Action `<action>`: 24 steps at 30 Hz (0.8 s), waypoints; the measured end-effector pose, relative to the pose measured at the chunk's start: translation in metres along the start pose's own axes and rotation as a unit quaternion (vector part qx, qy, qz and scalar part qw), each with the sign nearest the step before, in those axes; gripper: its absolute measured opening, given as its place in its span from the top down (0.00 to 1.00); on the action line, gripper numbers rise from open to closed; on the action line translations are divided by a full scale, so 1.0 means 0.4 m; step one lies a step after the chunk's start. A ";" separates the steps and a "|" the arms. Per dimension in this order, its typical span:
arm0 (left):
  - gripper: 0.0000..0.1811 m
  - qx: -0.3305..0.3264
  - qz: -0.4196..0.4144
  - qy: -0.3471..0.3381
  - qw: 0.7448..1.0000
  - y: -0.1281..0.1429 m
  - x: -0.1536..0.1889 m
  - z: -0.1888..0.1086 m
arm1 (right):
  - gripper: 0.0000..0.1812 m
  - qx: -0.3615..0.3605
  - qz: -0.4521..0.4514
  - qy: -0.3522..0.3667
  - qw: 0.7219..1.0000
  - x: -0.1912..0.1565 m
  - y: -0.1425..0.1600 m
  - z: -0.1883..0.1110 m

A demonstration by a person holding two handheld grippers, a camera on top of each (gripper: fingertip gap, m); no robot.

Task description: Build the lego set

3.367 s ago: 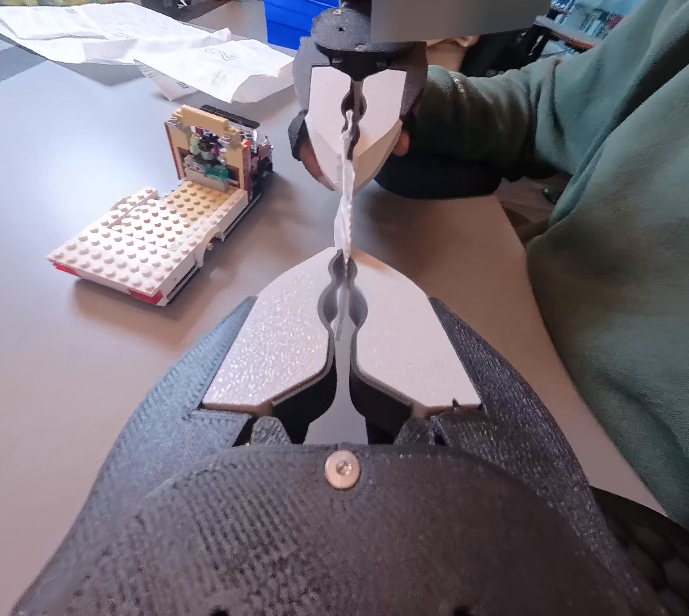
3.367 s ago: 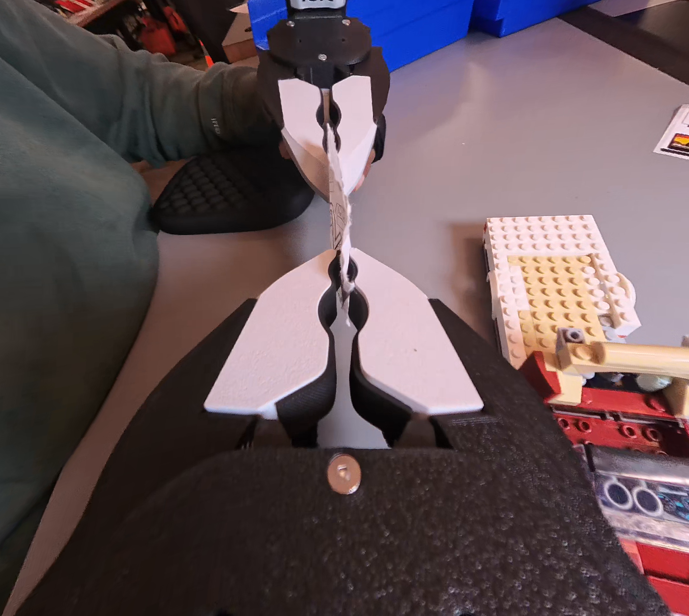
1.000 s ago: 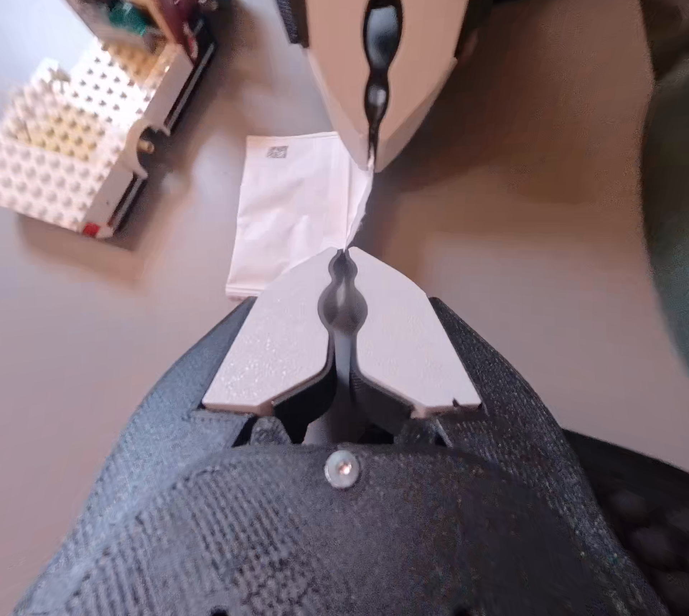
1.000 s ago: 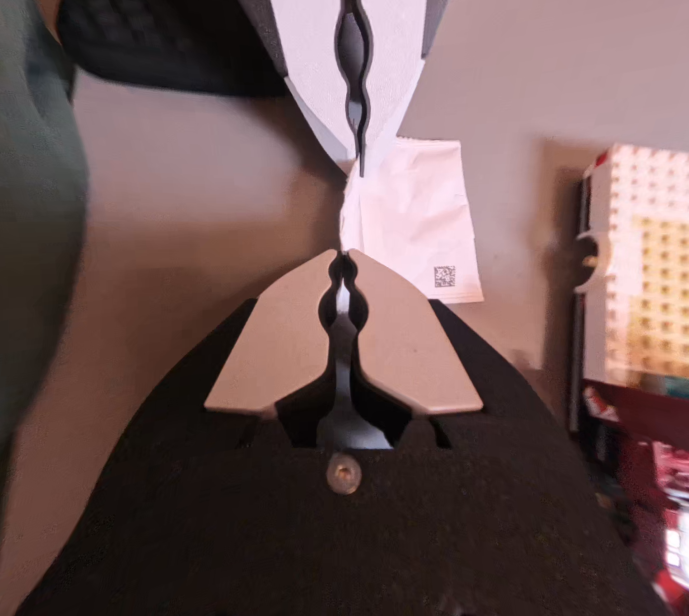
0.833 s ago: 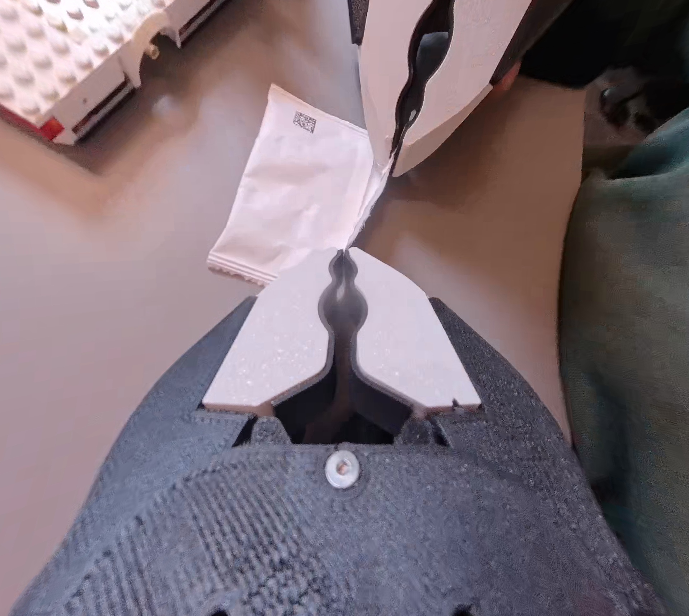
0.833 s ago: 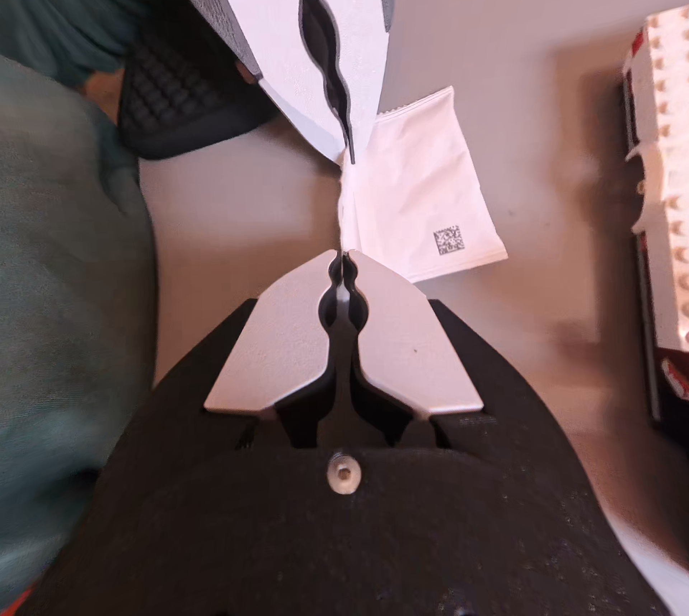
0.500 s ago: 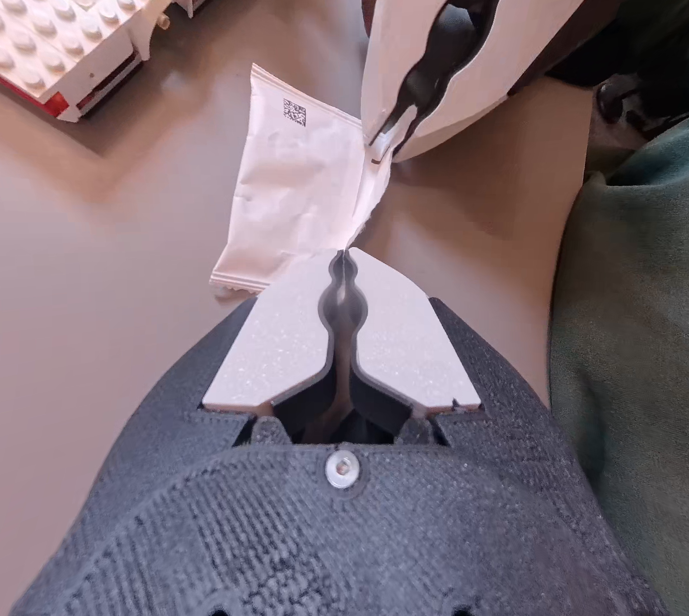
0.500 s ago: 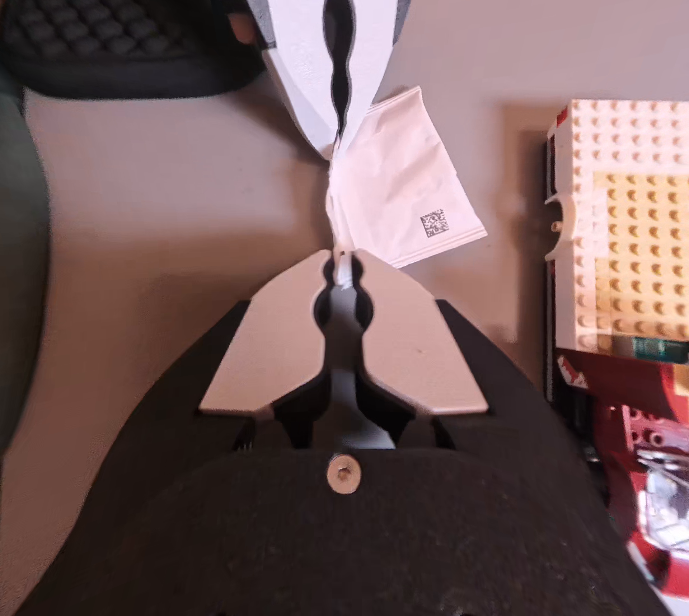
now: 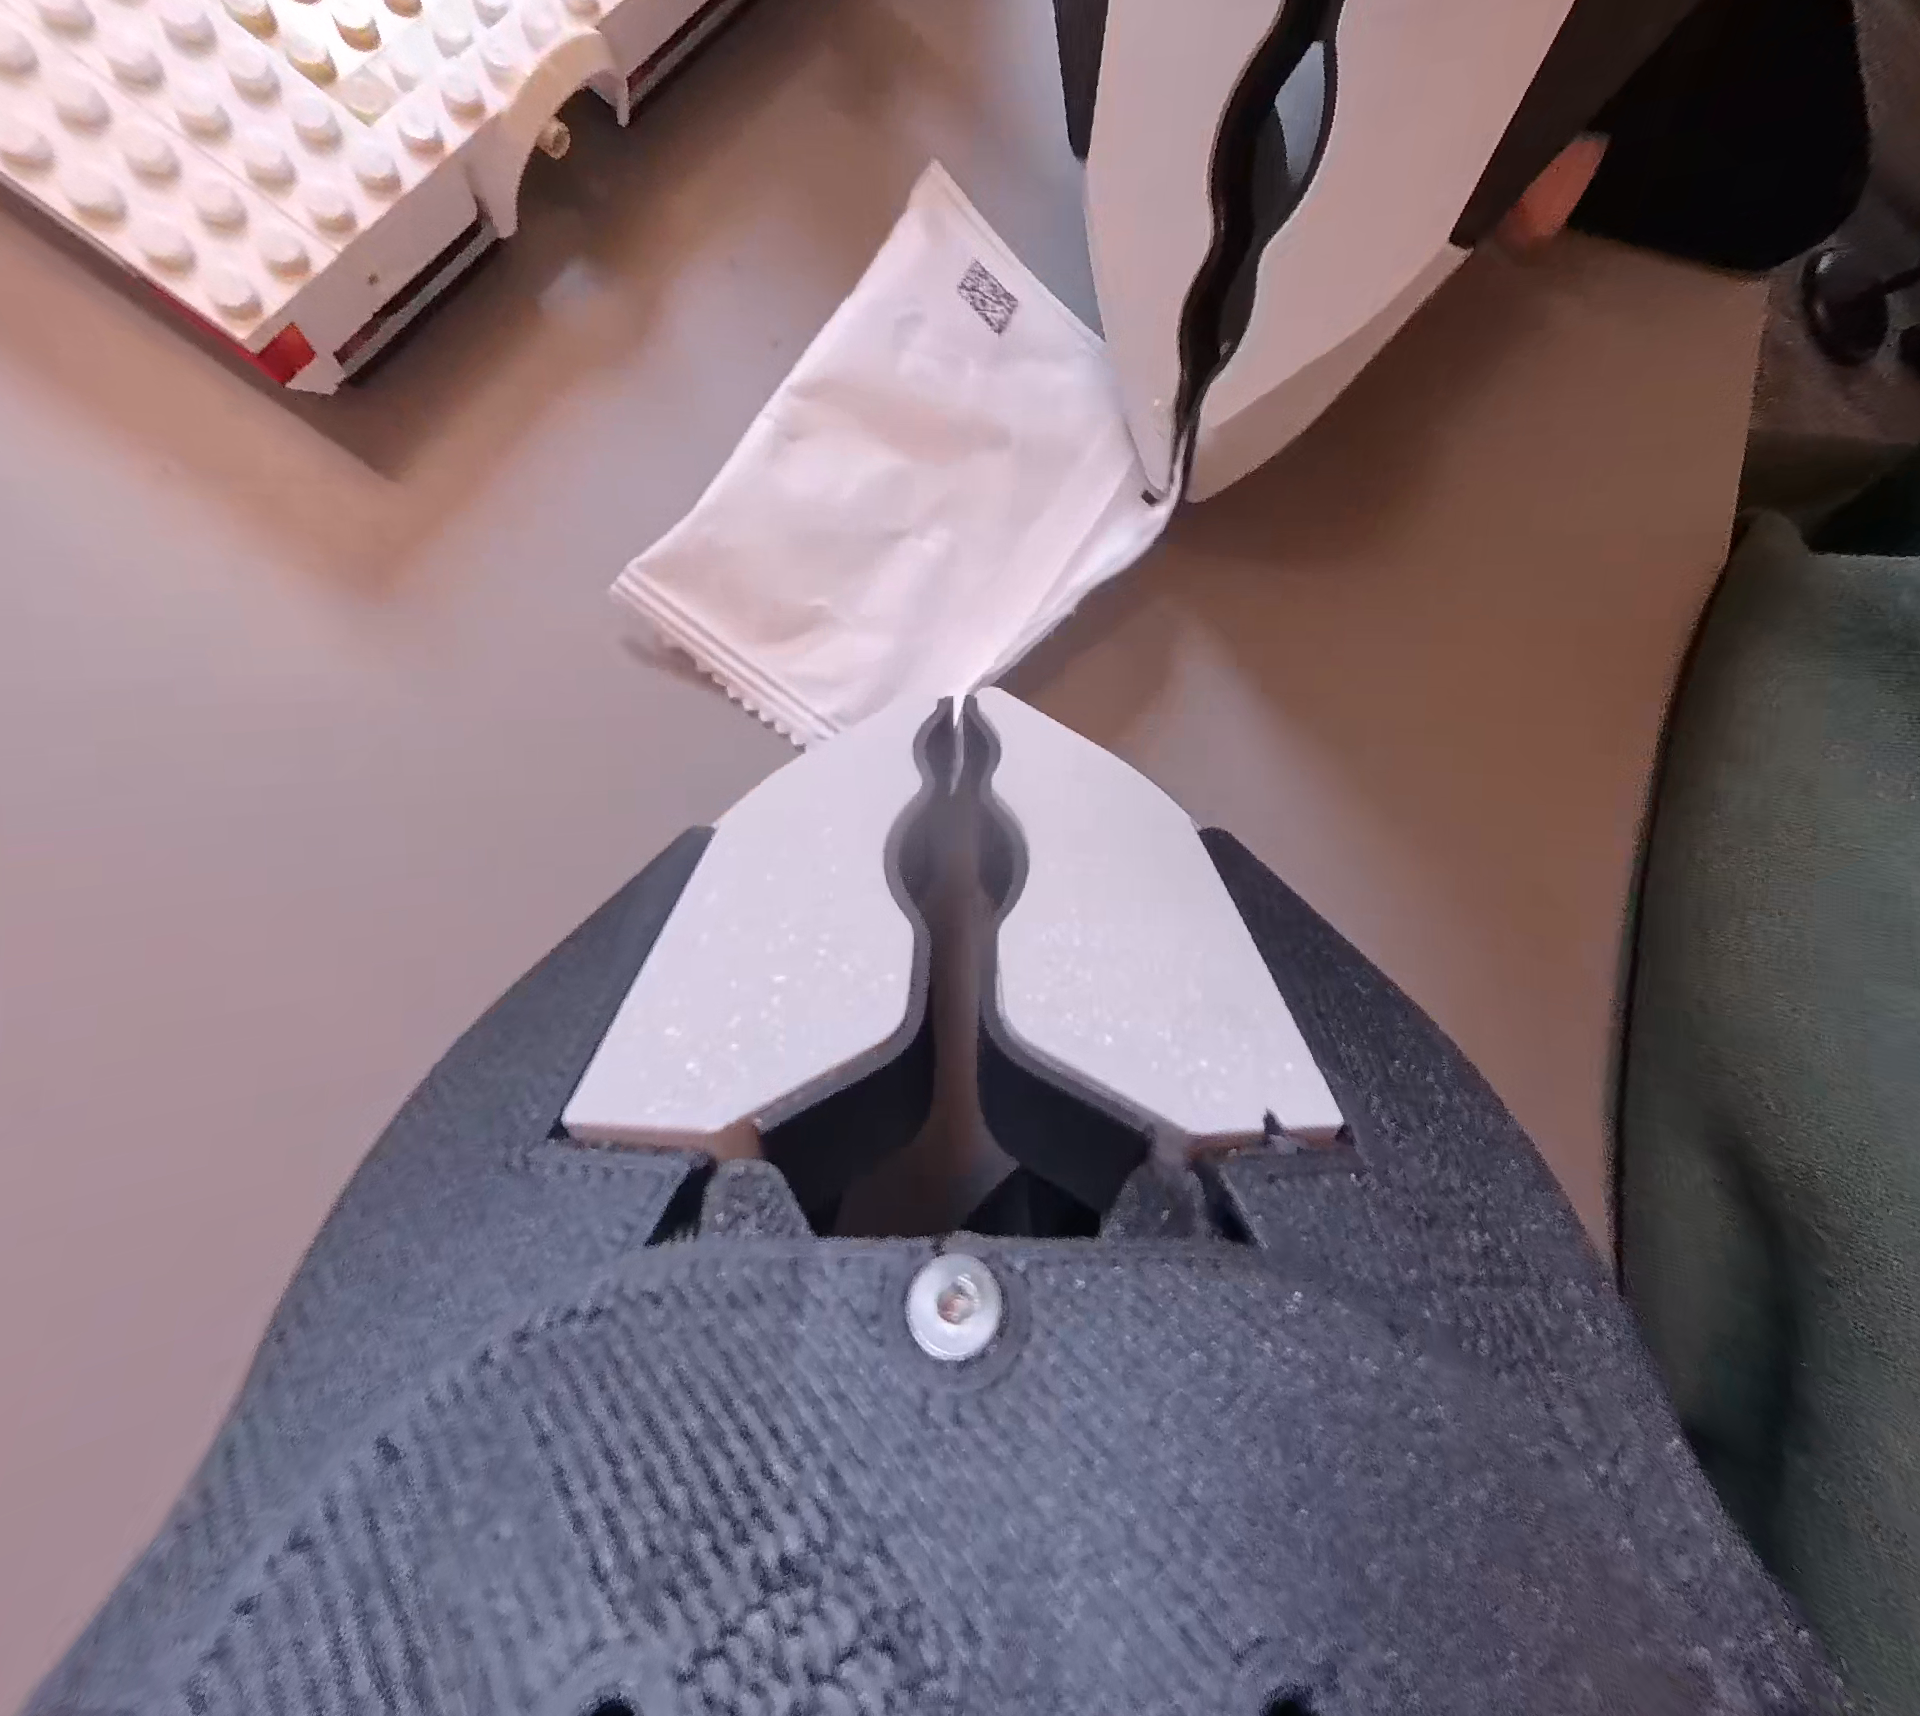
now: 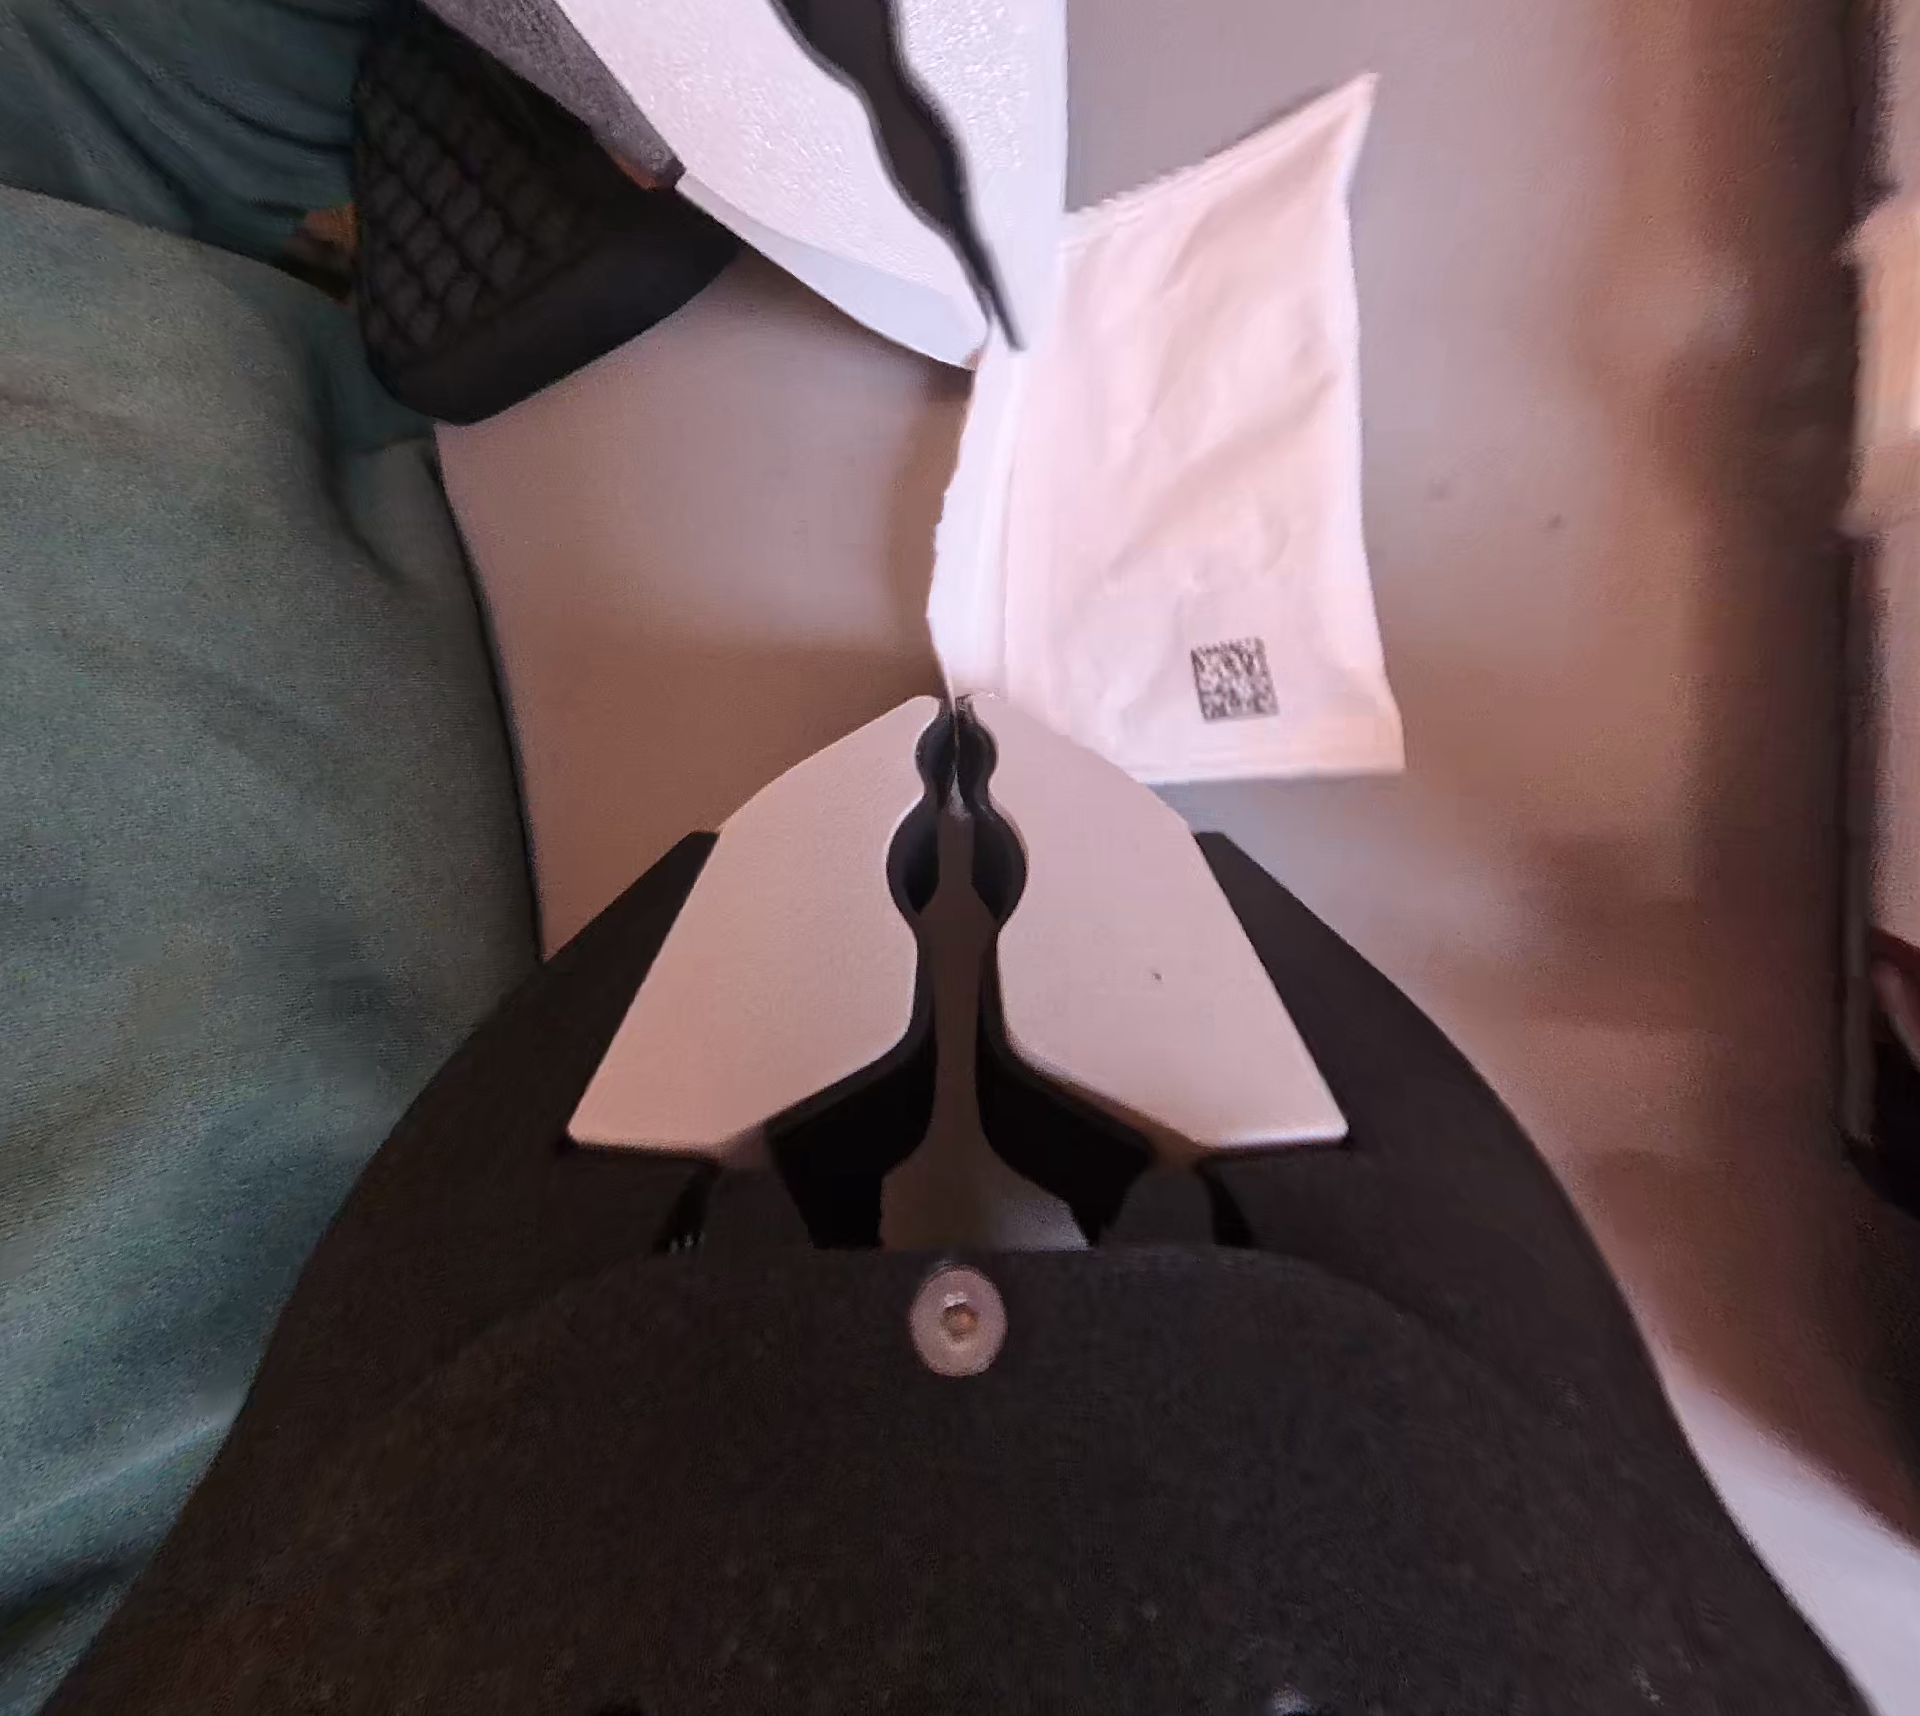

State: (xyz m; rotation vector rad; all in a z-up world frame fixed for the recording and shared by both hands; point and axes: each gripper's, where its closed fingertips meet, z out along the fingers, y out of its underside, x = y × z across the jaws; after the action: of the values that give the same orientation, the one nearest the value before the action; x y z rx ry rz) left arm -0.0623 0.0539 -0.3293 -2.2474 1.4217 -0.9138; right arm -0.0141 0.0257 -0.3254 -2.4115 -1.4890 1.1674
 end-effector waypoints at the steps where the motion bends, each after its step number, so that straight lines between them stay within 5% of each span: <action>1: 1.00 -0.005 -0.004 0.003 1.000 0.001 -0.001 0.001 | 1.00 0.011 -0.004 0.024 1.000 0.015 -0.005 -0.008; 4: 1.00 -0.016 -0.021 0.017 1.000 -0.003 -0.006 0.001 | 0.95 0.066 -0.073 0.116 0.988 0.049 -0.039 -0.048; 8: 1.00 -0.022 -0.037 0.035 0.998 -0.008 -0.010 0.002 | 0.98 0.130 -0.247 0.166 0.946 -0.033 -0.095 -0.062; 12: 1.00 -0.027 -0.041 0.041 0.998 -0.008 -0.010 0.003 | 1.00 0.023 -0.330 0.281 0.901 0.024 -0.080 -0.010; 24: 0.97 -0.031 -0.016 0.015 0.999 0.008 -0.025 -0.022 | 1.00 0.000 -0.190 0.207 0.960 0.083 -0.086 0.011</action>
State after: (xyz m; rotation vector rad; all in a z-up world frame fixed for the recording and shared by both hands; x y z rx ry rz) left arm -0.0734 0.0619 -0.3282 -2.3175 1.4492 -0.9298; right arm -0.0340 0.0686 -0.3323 -2.0608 -1.6883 0.5425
